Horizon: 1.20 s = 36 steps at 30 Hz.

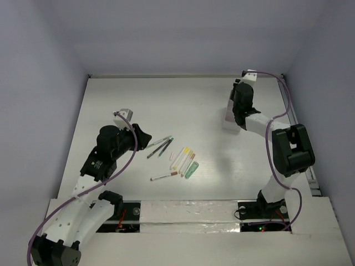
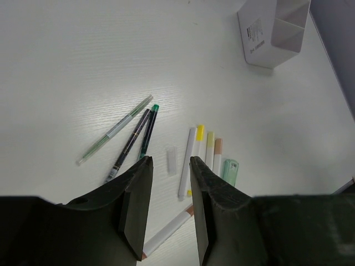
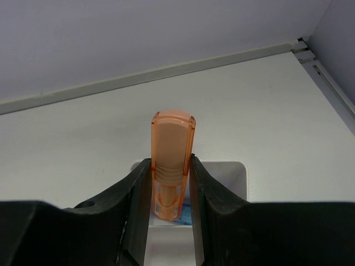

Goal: Sort the stationery into containers
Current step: Place the stationery in the storage box, then move the stationery to the center of the board.

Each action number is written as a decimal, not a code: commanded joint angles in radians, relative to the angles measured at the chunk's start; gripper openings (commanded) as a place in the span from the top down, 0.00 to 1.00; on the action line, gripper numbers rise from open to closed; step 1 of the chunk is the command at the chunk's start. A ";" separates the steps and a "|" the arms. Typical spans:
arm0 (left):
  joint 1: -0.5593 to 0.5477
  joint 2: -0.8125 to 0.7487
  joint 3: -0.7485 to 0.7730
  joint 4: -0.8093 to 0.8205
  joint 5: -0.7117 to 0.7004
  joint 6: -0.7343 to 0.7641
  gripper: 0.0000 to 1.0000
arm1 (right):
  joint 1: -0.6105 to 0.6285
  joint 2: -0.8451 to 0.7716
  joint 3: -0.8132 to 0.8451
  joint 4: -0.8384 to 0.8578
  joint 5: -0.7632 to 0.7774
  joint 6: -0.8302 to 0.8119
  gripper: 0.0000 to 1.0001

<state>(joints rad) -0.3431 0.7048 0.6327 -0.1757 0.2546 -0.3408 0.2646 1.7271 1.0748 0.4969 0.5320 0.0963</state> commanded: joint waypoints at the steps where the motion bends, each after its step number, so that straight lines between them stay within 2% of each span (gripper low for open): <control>1: -0.004 0.005 0.027 0.041 0.009 0.016 0.70 | -0.008 0.034 0.033 0.120 0.057 -0.026 0.81; 9: -0.004 0.033 0.035 0.053 0.026 0.019 0.70 | -0.008 0.054 0.027 0.137 0.065 -0.015 0.78; 12: -0.004 0.042 0.036 0.056 0.028 0.020 0.70 | -0.008 0.029 0.002 0.143 0.065 0.006 0.65; 18: -0.004 0.039 0.036 0.056 0.025 0.019 0.70 | -0.008 -0.044 -0.036 0.118 0.045 0.040 0.28; 22: -0.004 0.036 0.036 0.054 0.023 0.019 0.69 | -0.008 -0.099 -0.041 0.065 0.033 0.063 0.25; 24: -0.004 0.035 0.035 0.054 0.025 0.019 0.69 | -0.008 -0.135 -0.049 0.016 0.013 0.092 0.28; 25: -0.004 0.035 0.035 0.053 0.025 0.017 0.69 | -0.008 -0.180 -0.053 -0.051 -0.024 0.141 0.56; 27: -0.004 0.035 0.036 0.053 0.020 0.016 0.70 | 0.041 -0.225 -0.085 -0.153 -0.076 0.186 0.98; 31: -0.004 0.038 0.038 0.041 -0.006 0.010 0.85 | 0.201 -0.297 -0.147 -0.352 -0.151 0.311 1.00; 32: -0.004 0.038 0.039 0.036 -0.018 0.010 0.94 | 0.237 -0.334 -0.173 -0.374 -0.171 0.334 1.00; 33: -0.004 0.039 0.039 0.033 -0.023 0.006 0.98 | 0.299 -0.352 -0.227 -0.395 -0.194 0.362 1.00; 36: -0.004 0.036 0.044 0.013 -0.070 0.002 1.00 | 0.417 -0.421 -0.311 -0.461 -0.277 0.459 0.84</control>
<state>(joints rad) -0.3431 0.7494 0.6331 -0.1658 0.2317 -0.3347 0.5842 1.3586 0.8379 0.1928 0.3553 0.4259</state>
